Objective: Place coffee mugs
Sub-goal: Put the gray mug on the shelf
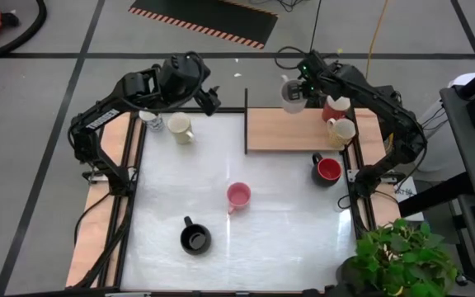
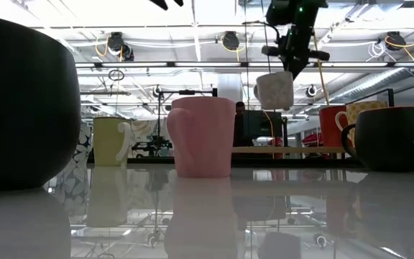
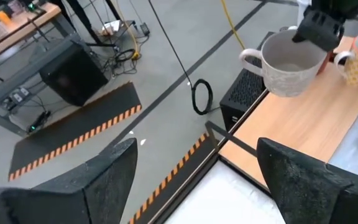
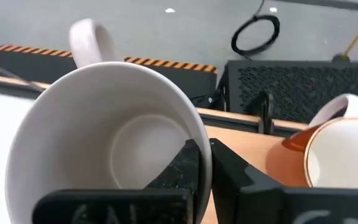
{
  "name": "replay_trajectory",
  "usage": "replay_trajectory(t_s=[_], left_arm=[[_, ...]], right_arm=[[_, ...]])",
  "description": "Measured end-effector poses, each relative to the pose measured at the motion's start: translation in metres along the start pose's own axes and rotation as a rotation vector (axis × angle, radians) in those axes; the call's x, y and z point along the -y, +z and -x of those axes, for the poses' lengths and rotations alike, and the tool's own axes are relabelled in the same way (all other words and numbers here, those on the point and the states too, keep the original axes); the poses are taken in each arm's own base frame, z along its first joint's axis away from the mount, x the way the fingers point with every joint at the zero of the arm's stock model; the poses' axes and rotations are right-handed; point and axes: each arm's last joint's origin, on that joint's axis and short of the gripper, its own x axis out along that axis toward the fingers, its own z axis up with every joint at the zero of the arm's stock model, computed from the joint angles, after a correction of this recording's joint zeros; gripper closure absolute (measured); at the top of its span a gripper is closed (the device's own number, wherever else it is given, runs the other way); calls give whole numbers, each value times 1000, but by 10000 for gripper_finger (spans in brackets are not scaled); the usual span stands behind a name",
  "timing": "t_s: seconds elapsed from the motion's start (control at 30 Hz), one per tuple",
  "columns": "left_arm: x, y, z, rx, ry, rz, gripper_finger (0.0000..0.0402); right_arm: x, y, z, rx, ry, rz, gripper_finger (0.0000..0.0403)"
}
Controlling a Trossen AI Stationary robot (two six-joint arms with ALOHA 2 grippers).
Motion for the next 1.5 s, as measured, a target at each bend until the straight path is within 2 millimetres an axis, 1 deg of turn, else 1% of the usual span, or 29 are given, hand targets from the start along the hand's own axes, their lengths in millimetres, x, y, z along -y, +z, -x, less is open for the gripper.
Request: replay_trajectory(t_s=[0.1, 0.23, 0.43, 0.67, 0.77, 1.0, 1.17, 1.27, 1.4, 1.5], left_arm=[[0, 0, 0, -1, 0, 44, 69], [0, -1, 0, -5, 1, 76, 69], [0, -1, 0, -5, 8, 85, 69], [-1, -1, 0, -5, 11, 84, 69], [-1, -1, 0, -6, 12, 87, 69], [-1, -4, 0, -35, 16, 95, 69], [-1, -5, 0, -45, 17, 62, 69], [-2, -5, 0, -46, 18, 40, 69], [-4, -6, -2, -52, 25, 32, 69], [-2, -10, -7, -75, 26, 20, 69]], right_arm=[[5, -2, -10, 3, -50, -27, 391], [10, -7, -20, 6, -124, -15, 389], [18, -9, -29, -5, -182, 2, 387], [31, -11, -47, -25, -180, -104, 386], [34, -16, -53, -59, -189, -102, 391], [35, -18, -55, -67, -193, -95, 393], [37, -21, -55, -100, -212, -32, 393], [37, -22, -54, -114, -215, -23, 393], [38, -24, -54, -129, -221, -2, 393], [38, -24, -54, -136, -224, 6, 393]])
